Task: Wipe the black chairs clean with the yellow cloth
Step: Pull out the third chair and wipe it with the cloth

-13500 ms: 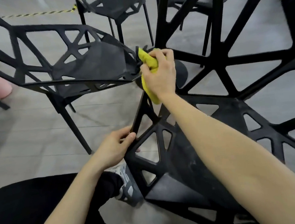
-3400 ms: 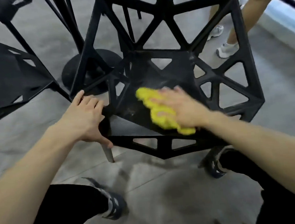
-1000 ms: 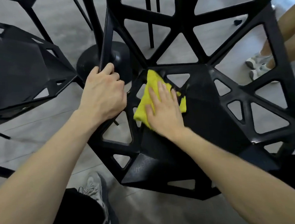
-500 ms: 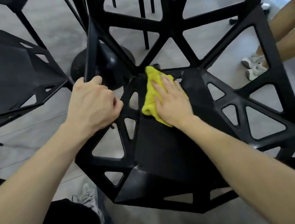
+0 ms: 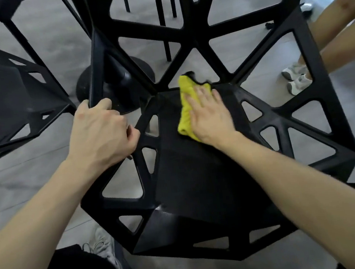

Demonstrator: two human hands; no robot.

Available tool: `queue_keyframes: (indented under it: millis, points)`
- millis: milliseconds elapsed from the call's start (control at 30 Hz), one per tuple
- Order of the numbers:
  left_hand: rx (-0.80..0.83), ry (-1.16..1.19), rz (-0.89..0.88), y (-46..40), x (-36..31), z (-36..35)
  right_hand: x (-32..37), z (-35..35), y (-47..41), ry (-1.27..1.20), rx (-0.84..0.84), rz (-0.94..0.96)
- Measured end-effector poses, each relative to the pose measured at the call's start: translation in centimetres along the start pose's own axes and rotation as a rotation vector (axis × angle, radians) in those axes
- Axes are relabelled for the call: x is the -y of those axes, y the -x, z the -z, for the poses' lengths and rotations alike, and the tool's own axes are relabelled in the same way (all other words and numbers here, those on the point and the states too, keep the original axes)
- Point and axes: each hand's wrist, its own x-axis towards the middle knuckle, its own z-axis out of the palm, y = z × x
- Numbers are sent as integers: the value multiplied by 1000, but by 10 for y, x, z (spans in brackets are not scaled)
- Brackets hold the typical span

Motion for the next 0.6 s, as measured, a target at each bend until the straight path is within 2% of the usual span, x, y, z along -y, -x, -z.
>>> queue_keyframes:
  millis: [100,167,233,267,333,400,467,600]
  points:
    - [14,22,2,1,0,2,-72,16,17,55,-27,-120]
    - [20,26,7,0,-2,3,-57,10,13,32,-21,-240]
    - [22,26,11,-1,-4,5,-5,6,19,-23,-52,-268]
    - [25,29,13,-1,-4,6,29,10,29,-80,-69,-197]
    - [24,41,10,-1,-3,6,88,27,69,-241,54,-12]
    - [5,44,-1,2,-1,4,101,47,106,-323,181,152]
    - [-1,48,-20,3,-1,1,61,47,118,-245,179,176]
    - [24,-15,-70,5,-1,8,-63,30,64,-11,160,-149]
